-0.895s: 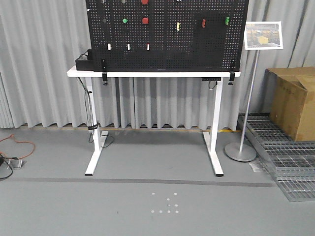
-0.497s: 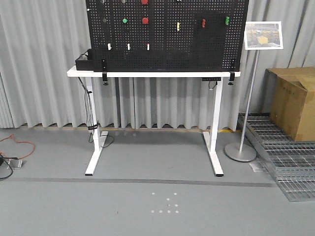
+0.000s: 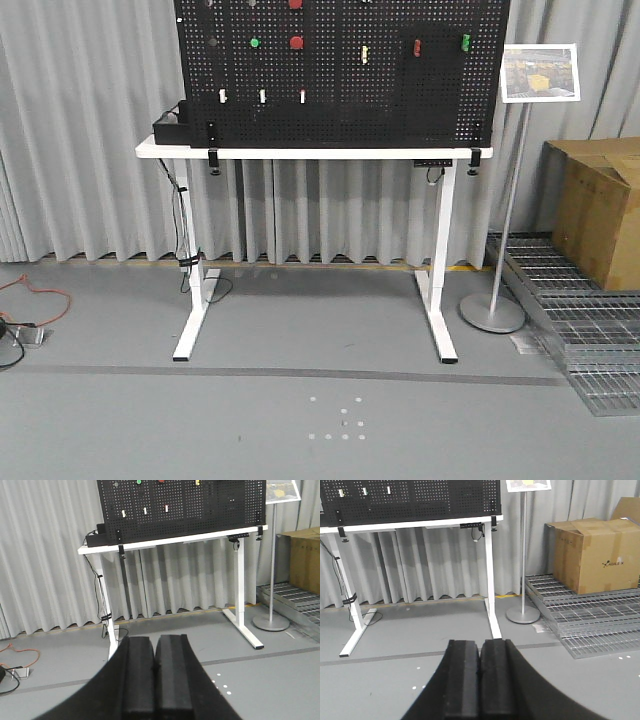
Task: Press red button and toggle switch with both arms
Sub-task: 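Drive the base forward toward the black pegboard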
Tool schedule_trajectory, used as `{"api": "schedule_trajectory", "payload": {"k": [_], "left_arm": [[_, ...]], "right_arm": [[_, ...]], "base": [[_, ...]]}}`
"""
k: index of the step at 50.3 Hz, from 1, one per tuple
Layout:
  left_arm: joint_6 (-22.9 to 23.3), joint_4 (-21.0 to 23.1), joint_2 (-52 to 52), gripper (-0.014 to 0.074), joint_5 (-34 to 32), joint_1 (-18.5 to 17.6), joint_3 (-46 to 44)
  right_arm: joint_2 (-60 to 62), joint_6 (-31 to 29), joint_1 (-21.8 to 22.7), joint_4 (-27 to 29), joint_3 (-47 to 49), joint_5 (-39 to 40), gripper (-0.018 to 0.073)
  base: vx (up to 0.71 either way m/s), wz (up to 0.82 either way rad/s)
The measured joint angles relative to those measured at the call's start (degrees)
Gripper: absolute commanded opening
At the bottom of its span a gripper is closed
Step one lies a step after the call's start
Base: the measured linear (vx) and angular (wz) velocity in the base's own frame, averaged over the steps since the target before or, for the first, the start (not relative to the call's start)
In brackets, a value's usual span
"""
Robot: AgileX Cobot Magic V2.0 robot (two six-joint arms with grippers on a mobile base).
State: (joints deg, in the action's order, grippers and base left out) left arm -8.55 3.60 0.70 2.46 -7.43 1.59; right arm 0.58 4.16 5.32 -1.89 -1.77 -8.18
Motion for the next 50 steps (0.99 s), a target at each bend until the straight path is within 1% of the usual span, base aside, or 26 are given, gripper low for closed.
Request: {"api": "schedule_trajectory", "payload": {"k": [22,50], "left_arm": [[0.0,0.0,0.0,0.0001,0.0,0.0,0.0],[0.0,0.0,0.0,0.0001,0.0,0.0,0.0]], "right_arm": [[0.0,0.0,0.0,0.0,0.0,0.0,-0.0003],[0.0,0.0,0.0,0.0,0.0,0.0,-0.0003]], "base": [[0.26,-0.01],[0.46,0.03]]}}
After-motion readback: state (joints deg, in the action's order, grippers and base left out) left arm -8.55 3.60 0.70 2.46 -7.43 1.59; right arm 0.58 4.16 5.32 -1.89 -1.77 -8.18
